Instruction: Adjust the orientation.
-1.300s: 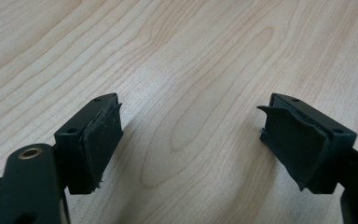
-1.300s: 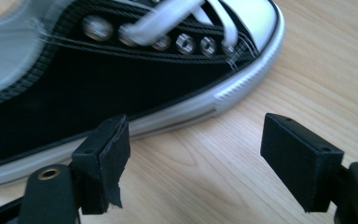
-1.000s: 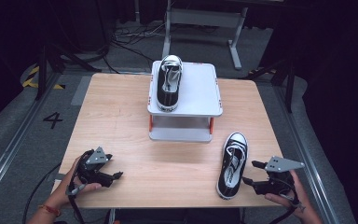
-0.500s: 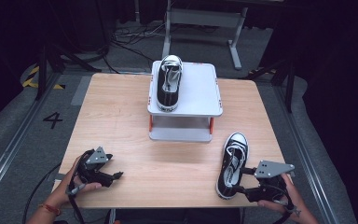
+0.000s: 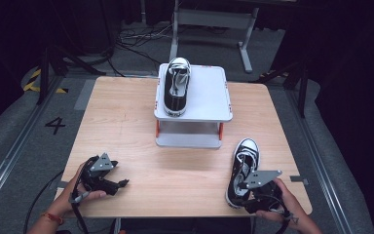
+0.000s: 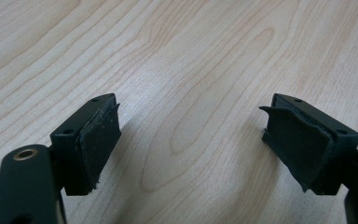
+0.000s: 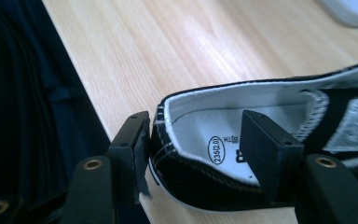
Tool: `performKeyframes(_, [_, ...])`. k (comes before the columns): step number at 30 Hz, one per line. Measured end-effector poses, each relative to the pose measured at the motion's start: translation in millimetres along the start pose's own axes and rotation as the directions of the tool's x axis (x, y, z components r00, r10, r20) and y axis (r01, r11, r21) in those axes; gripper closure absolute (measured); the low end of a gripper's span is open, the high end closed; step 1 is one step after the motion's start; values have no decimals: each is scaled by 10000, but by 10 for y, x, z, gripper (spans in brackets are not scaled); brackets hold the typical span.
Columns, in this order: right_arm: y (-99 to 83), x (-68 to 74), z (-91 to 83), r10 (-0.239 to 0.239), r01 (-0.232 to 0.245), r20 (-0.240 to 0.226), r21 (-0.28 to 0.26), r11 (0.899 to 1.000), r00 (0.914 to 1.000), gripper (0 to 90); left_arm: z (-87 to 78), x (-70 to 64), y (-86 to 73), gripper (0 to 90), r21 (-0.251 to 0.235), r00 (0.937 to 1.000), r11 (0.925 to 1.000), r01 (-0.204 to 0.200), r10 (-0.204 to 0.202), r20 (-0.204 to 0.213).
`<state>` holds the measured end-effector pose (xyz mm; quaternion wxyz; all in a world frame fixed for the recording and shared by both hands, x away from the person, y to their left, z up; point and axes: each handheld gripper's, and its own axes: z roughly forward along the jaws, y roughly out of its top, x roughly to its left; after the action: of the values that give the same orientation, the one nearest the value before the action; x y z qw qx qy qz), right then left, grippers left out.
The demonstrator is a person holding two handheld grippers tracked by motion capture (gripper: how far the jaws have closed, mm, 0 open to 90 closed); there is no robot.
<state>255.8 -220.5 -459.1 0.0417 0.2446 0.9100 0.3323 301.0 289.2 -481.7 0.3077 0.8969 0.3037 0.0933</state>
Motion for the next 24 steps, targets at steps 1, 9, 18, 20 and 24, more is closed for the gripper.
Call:
performKeyframes(1, [21,-10,38,-106,110,-124,287,9995,9999,445,1,1,0,181,1,10000,10000,-8,8,8])
performKeyframes(9, [269,-72,174,43,222,-1040,2520,9675,9946,551,5,3,5,179,12,10000,10000,-27,27,21])
performKeyframes(18, [330,-73,254,-242,945,-2103,3308,9390,9773,753,6,7,9,178,30,10000,10000,-83,83,33])
performKeyframes(20, [344,-72,263,-367,1136,-2266,3363,9349,9733,763,7,7,10,178,36,10000,10000,-90,89,36])
performKeyframes(24, [368,-102,263,-417,1320,-2538,3501,9273,9663,772,7,8,11,178,35,10000,10000,-92,92,35])
